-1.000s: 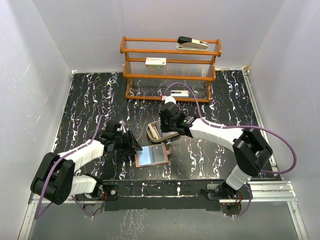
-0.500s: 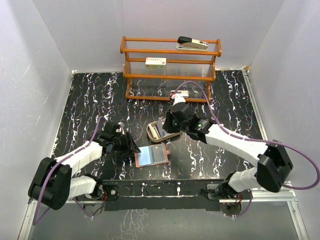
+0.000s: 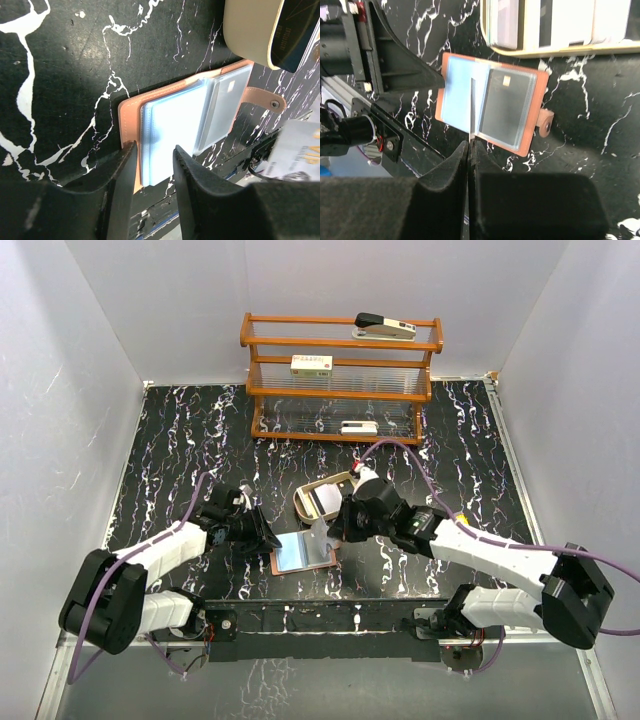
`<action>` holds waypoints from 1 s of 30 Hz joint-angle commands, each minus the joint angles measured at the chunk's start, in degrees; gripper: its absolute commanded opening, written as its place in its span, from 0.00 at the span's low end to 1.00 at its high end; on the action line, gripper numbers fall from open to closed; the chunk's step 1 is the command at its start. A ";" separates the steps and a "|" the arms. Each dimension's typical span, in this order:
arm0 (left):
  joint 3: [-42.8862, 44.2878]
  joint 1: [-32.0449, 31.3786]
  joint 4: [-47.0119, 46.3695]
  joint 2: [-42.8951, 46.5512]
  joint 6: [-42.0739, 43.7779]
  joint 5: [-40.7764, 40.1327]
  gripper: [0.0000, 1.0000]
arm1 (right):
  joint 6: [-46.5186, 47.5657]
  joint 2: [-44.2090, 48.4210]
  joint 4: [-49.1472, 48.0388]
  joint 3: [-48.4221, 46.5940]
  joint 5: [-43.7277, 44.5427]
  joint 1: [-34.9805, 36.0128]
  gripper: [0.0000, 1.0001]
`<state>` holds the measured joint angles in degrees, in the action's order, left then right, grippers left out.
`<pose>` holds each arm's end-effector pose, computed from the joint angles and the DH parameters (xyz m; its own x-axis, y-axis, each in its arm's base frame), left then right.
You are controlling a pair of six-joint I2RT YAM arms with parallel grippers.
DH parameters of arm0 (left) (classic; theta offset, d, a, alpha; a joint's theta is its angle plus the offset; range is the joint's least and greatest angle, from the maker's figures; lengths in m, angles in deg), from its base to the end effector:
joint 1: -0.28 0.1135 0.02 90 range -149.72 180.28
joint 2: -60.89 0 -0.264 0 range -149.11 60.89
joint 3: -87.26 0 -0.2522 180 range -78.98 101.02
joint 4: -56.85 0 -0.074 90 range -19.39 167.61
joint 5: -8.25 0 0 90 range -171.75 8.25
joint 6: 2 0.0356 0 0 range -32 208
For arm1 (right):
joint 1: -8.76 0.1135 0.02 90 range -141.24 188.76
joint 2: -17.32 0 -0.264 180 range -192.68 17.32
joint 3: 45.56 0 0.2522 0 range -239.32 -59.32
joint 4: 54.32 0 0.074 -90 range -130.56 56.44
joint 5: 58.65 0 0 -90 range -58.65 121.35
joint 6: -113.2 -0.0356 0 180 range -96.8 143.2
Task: Put the credit cards into the card holder
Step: Insert the credit card into the card holder.
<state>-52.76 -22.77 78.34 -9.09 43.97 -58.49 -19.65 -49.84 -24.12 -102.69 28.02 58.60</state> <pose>0.1918 -0.0969 0.1519 -0.9250 -0.3004 -0.2329 -0.0791 0.7515 -0.6549 0.1593 0.1920 0.2421 -0.8437 0.0529 -0.5342 -0.2970 0.7829 0.5467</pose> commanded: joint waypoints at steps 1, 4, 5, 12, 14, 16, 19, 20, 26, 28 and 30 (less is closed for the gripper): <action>-1.32 0.13 -3.34 -1.27 0.37 4.02 0.32 | -4.50 0.80 -8.44 4.39 -2.11 0.84 0.00; -1.76 0.11 -4.83 -2.72 0.43 4.98 0.29 | -4.38 -0.66 -11.00 7.19 -1.16 0.88 0.00; -1.82 0.08 -5.02 -3.21 0.48 5.03 0.28 | -4.27 -1.34 -11.72 7.80 -0.77 0.91 0.00; -2.16 -0.49 -7.69 -5.51 0.00 6.38 0.24 | -4.80 -5.11 -16.64 9.90 -0.79 0.87 0.00; -2.07 -0.67 -7.87 -5.93 -0.01 6.37 0.24 | -5.35 -6.04 -17.66 10.61 -0.97 0.87 0.00; -2.18 -0.85 -8.15 -6.22 -0.08 6.23 0.24 | -5.50 -6.43 -18.44 11.48 -0.69 0.87 0.00; -2.40 -0.95 -8.40 -6.24 -0.09 5.38 0.24 | -4.88 -6.87 -19.81 12.85 0.37 0.84 0.00; -2.47 -0.95 -8.43 -6.12 -0.05 5.04 0.24 | -4.20 -7.06 -20.43 13.40 0.94 0.91 0.00; -2.77 -0.98 -8.21 -5.63 0.24 3.74 0.24 | -3.24 -8.08 -21.62 14.56 2.24 0.87 0.00; -2.93 -1.03 -8.03 -5.39 0.34 2.95 0.25 | -3.17 -8.84 -21.63 14.24 2.10 0.86 0.00; -3.13 -1.03 -7.99 -5.13 0.36 2.37 0.26 | -3.09 -9.64 -21.63 13.88 1.76 0.87 0.00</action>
<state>-54.49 -23.38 68.92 -14.77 43.62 -53.24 -24.06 -58.34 -42.63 -88.11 28.56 59.28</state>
